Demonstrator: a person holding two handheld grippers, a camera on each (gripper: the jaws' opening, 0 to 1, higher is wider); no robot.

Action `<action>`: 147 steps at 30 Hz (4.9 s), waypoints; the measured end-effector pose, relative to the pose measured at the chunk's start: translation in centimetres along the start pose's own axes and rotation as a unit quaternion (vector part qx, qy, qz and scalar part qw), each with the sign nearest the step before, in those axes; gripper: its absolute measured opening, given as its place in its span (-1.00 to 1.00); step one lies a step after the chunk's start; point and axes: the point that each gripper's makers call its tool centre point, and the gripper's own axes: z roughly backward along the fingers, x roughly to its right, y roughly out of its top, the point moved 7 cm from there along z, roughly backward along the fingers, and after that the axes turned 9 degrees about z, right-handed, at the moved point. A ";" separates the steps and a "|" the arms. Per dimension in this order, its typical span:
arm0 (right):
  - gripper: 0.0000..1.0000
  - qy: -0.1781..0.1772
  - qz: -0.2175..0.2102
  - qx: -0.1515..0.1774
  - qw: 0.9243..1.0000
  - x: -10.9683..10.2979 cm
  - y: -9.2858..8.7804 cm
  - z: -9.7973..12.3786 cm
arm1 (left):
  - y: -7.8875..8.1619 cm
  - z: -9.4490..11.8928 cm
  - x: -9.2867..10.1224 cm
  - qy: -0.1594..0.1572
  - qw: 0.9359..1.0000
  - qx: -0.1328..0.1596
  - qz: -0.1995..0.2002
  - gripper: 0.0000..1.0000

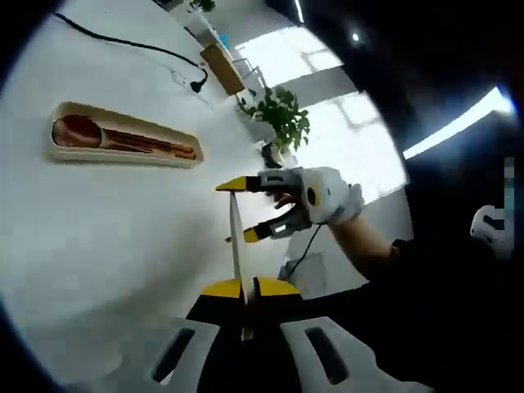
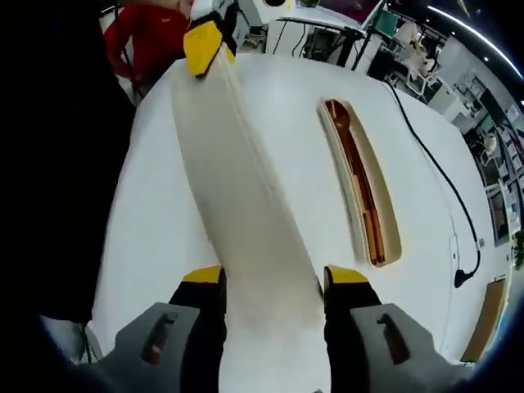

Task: Arrange the utensils inside the cutlery case until each visible utensil rests in its matching compartment.

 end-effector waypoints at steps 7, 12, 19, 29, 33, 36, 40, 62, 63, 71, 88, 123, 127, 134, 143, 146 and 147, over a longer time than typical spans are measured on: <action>-0.03 -0.014 0.058 -0.022 0.998 0.4 1.1 1.1 | 0.4 0.4 1.1 -0.087 0.990 0.017 0.106 -0.91; -0.13 0.001 0.067 -0.045 0.997 0.5 2.2 2.0 | 2.1 1.6 1.6 -0.093 0.989 0.064 0.091 -0.90; -0.19 -0.016 0.015 -0.003 1.000 1.5 4.0 2.7 | 4.4 3.8 1.5 -0.093 0.982 0.143 0.083 -0.93; -0.19 -0.036 0.005 -0.015 0.999 4.8 4.6 2.4 | 7.5 4.2 1.7 0.008 0.963 0.270 -0.026 -0.85; -0.20 -0.044 0.013 -0.021 0.999 6.3 4.5 2.1 | 8.6 4.2 2.3 0.069 0.946 0.300 -0.101 -0.76; -0.20 -0.045 0.016 -0.025 0.999 7.2 4.5 1.7 | 9.3 4.1 2.0 0.135 0.931 0.308 -0.142 -0.65; -0.20 -0.037 0.030 -0.033 0.998 8.8 4.0 0.7 | 10.3 3.9 1.8 0.180 0.916 0.315 -0.173 -0.57; -0.20 0.059 0.015 -0.067 0.996 12.2 2.7 -4.7 | 13.8 3.9 -3.9 0.261 0.903 0.304 -0.154 -0.41; -0.20 0.061 0.014 -0.068 0.996 12.2 2.6 -4.8 | 13.8 3.8 -4.2 0.267 0.901 0.303 -0.156 -0.40; -0.20 0.072 0.012 -0.083 0.994 12.1 2.0 -5.9 | 13.6 3.1 -5.7 0.298 0.893 0.284 -0.182 -0.28; -0.20 0.085 0.036 -0.083 0.992 12.5 1.8 -6.9 | 12.8 4.5 -7.7 0.305 0.887 0.302 -0.173 -0.20; -0.56 0.049 -0.056 -0.097 0.992 12.4 -1.8 -1.0 | 12.9 4.1 -8.5 0.311 0.892 0.278 -0.176 -0.39; -0.88 0.015 -0.070 -0.078 0.994 13.0 -1.5 0.3 | 12.9 4.0 -8.3 0.314 0.890 0.276 -0.179 -0.41; -1.00 0.049 -0.083 -0.097 0.991 12.3 -0.5 -1.9 | 13.0 3.9 -8.1 0.320 0.888 0.276 -0.181 -0.43; -1.00 0.051 -0.123 -0.134 0.982 12.6 -0.6 -2.4 | 13.1 4.0 -8.2 0.325 0.886 0.276 -0.182 -0.44; -1.00 0.058 -0.140 -0.142 0.978 12.8 -0.6 -2.5 | 13.1 4.0 -8.2 0.326 0.885 0.276 -0.184 -0.45; -1.00 0.060 -0.137 -0.143 0.978 12.8 -0.6 -2.5 | 13.1 4.0 -8.2 0.327 0.885 0.276 -0.185 -0.45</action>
